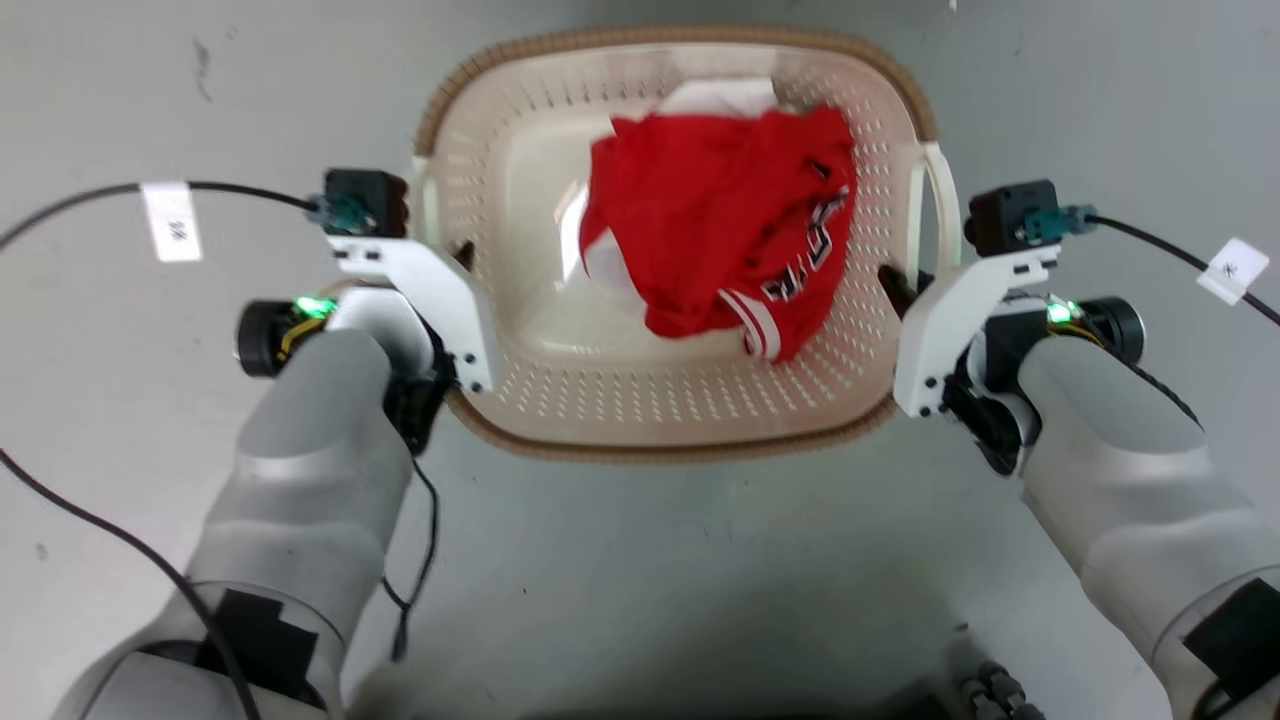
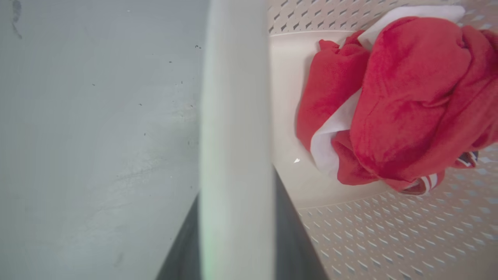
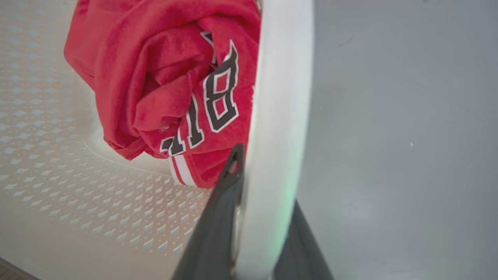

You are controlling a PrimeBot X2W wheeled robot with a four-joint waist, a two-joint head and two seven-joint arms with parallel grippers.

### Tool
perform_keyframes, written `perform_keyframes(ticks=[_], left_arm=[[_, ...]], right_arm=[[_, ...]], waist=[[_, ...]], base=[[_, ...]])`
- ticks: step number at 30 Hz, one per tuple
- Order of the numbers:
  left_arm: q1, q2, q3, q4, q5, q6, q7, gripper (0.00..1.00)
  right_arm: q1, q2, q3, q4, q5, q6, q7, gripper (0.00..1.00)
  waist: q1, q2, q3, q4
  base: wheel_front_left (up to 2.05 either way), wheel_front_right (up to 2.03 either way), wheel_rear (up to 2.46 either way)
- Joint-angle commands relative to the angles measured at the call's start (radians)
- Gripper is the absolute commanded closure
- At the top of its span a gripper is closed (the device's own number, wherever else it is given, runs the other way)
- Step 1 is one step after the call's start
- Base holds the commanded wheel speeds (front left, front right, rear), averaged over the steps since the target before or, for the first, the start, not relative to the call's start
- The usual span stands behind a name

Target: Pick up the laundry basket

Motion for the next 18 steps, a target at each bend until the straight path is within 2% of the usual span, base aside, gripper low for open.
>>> perform_keyframes(ticks=[1,7,18], left_arm=[[0.014,-0.020,-0.011,-0.001,-0.012,-0.004,0.007,1.00],[0.057,-0.043,-0.051,0.012,-0.091,-0.006,0.057,1.00],[0.154,-0.041,-0.104,0.028,-0.218,-0.007,0.149,1.00]], right_arm=[[0.010,0.011,0.013,-0.012,0.007,0.014,0.006,1.00],[0.051,-0.006,0.055,-0.017,0.059,0.014,0.059,1.00],[0.147,0.001,0.118,-0.014,0.152,0.014,0.165,1.00]], waist=[[-0.0001,0.0000,-0.038,0.013],[-0.0001,0.0000,-0.146,0.022],[-0.0001,0.0000,-0.361,0.024]], base=[[0.00,0.00,0.00],[0.00,0.00,0.00],[0.00,0.00,0.00]])
